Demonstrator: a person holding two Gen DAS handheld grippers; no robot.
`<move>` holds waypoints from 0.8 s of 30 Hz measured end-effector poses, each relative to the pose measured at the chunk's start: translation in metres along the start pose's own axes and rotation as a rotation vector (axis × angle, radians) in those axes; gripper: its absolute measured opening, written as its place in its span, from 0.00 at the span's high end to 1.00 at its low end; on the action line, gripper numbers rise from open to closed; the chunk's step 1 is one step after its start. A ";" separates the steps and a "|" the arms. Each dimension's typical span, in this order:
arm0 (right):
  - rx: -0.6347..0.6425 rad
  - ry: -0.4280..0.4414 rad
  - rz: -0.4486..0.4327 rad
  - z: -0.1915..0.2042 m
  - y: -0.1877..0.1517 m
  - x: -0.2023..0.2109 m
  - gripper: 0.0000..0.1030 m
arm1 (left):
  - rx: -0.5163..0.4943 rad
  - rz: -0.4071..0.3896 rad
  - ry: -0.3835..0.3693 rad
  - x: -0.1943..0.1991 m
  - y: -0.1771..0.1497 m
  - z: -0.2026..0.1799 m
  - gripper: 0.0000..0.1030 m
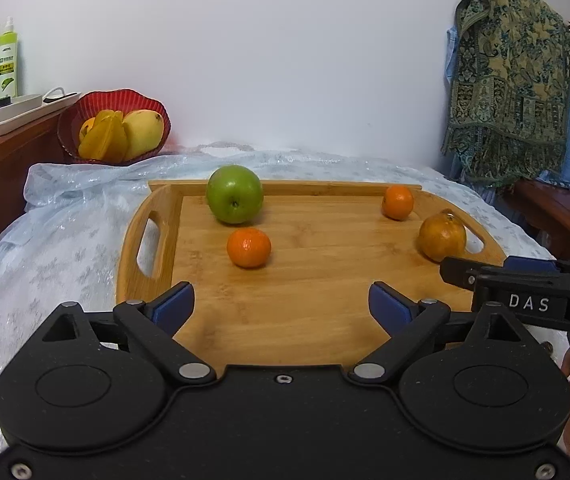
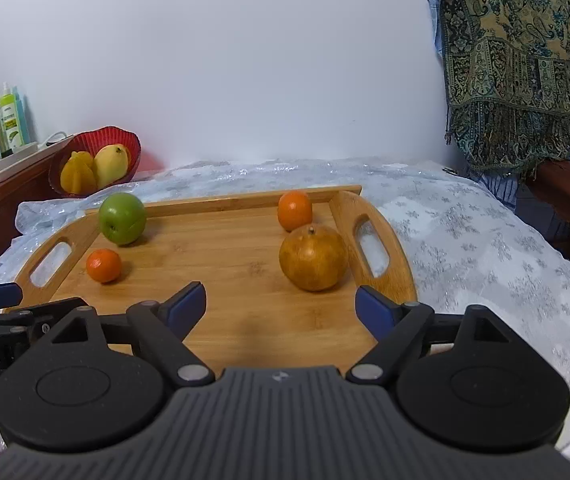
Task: Organize fruits
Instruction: 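Move both open grippers back off the tray toward the remaining fruits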
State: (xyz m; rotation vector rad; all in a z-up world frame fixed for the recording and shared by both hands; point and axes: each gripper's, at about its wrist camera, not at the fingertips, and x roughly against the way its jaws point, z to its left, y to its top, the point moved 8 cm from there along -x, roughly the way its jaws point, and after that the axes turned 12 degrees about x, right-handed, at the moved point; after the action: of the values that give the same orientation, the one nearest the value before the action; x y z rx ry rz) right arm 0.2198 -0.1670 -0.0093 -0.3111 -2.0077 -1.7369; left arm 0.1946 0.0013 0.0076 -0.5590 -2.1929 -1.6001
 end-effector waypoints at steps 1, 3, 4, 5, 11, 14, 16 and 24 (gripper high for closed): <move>0.000 0.001 0.000 0.001 -0.002 0.002 0.12 | 0.000 -0.004 -0.001 0.003 -0.001 0.001 0.07; 0.008 -0.002 -0.003 0.004 -0.006 0.007 0.12 | 0.000 -0.012 0.003 0.009 -0.005 0.002 0.05; 0.017 -0.005 -0.006 0.006 -0.008 0.009 0.11 | -0.001 -0.016 0.006 0.011 -0.006 0.003 0.05; 0.026 -0.006 -0.011 0.008 -0.010 0.012 0.11 | -0.003 -0.018 0.008 0.014 -0.008 0.004 0.05; 0.081 0.016 -0.054 0.024 -0.016 0.028 0.07 | -0.027 -0.024 0.025 0.024 -0.020 0.008 0.05; 0.100 0.018 -0.067 0.029 -0.018 0.035 0.05 | -0.029 -0.026 0.032 0.030 -0.025 0.011 0.04; 0.090 0.028 -0.071 0.029 -0.020 0.039 0.04 | -0.030 -0.032 0.036 0.035 -0.028 0.013 0.04; 0.085 0.054 -0.097 0.036 -0.033 0.058 0.01 | -0.050 -0.088 0.061 0.070 -0.046 0.029 0.02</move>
State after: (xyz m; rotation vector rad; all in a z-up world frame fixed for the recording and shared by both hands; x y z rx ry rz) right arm 0.1477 -0.1449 -0.0136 -0.1398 -2.0814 -1.6923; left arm 0.1096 0.0232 -0.0019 -0.4278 -2.1655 -1.6983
